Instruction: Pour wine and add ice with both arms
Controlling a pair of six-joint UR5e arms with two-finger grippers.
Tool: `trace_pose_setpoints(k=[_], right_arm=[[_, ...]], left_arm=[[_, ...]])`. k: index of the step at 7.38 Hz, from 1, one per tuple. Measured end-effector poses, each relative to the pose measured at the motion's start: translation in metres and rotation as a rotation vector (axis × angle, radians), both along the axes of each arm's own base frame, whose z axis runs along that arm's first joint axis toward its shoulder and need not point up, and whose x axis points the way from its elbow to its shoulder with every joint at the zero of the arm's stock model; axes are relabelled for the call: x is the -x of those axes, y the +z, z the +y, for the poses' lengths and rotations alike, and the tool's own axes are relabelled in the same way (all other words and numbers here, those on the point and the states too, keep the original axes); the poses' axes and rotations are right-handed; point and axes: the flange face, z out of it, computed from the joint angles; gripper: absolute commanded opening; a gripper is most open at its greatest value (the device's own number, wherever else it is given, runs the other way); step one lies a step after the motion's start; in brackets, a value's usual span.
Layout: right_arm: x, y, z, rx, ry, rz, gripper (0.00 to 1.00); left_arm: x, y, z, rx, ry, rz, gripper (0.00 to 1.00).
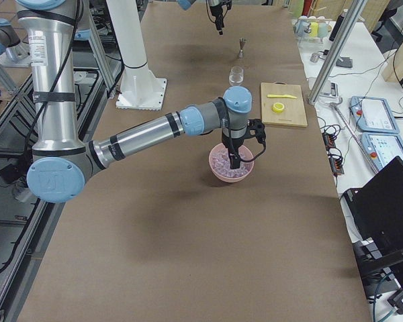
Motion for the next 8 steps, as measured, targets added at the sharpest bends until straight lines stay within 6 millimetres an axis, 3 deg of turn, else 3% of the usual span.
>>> trace_pose_setpoints(k=[2,4,6,8], right_arm=[[0.059,-0.032,0.002,-0.010,-0.013,0.038,1.00],[0.103,-0.039,0.002,-0.016,-0.024,0.089,1.00],[0.128,-0.030,-0.010,0.041,0.012,0.116,1.00],[0.139,-0.006,-0.022,0.116,0.073,0.124,1.00]], left_arm=[[0.059,-0.008,-0.035,0.045,0.010,-0.011,0.98],[0.111,-0.019,-0.066,0.055,0.031,-0.075,0.98],[0.145,-0.030,-0.085,0.058,0.062,-0.128,0.98],[0.156,-0.032,-0.090,0.064,0.064,-0.136,0.98]])
